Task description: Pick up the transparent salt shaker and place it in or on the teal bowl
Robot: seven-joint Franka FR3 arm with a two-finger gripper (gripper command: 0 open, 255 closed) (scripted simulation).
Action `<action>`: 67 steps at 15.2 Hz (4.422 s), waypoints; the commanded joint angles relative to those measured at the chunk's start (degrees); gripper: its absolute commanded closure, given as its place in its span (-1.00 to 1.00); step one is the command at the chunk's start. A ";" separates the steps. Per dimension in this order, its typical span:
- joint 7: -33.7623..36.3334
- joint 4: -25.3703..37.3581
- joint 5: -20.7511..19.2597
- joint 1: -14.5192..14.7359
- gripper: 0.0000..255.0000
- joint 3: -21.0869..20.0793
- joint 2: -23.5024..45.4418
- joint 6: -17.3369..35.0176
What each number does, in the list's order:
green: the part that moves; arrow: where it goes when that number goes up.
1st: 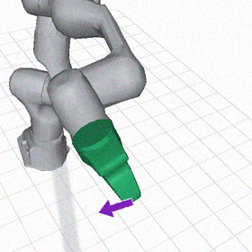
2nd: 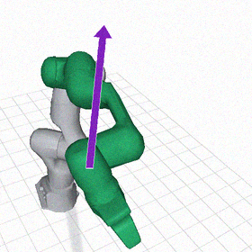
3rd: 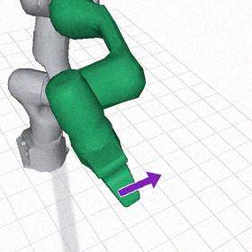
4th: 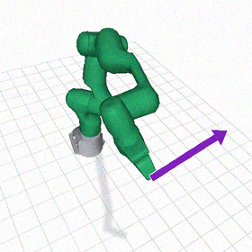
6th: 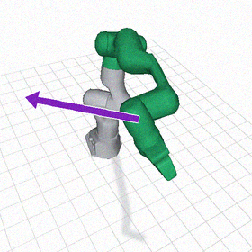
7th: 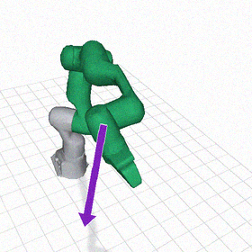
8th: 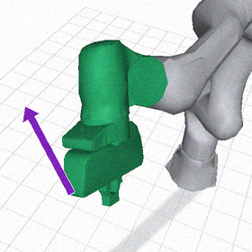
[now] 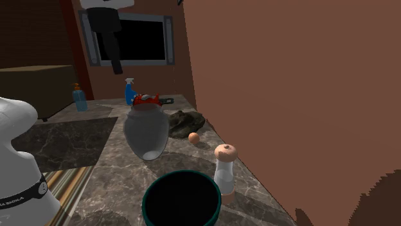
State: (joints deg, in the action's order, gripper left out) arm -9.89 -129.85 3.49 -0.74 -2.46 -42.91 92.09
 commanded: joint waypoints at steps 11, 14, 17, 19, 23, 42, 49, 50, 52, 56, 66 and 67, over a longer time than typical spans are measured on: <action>-1.36 3.85 -1.83 -2.71 -1.00 2.77 17.79 13.37; -1.71 6.37 -2.10 -3.40 -1.00 3.61 23.62 16.53; -2.06 9.51 -2.20 -4.04 -1.00 4.45 29.59 19.21; -2.31 11.95 -2.16 -4.46 -1.00 5.00 33.63 20.72; -2.85 17.65 -1.83 -5.32 -1.00 6.04 41.85 23.02; -4.13 30.71 0.06 -7.60 -1.00 7.52 61.92 29.53; -4.13 30.72 0.06 -7.60 1.00 7.52 61.92 29.52; -4.13 30.70 0.06 -7.60 1.00 7.52 61.91 29.53; -4.13 30.72 0.06 -7.61 1.00 7.52 61.91 29.51; -4.13 30.68 0.06 -7.60 1.00 7.52 61.90 29.54; -3.80 34.95 -0.28 -7.58 1.00 7.64 59.94 23.33; -3.76 35.49 -0.31 -7.58 1.00 7.65 59.78 22.62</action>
State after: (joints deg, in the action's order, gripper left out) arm -13.71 -94.81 3.22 -8.32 5.16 17.15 115.45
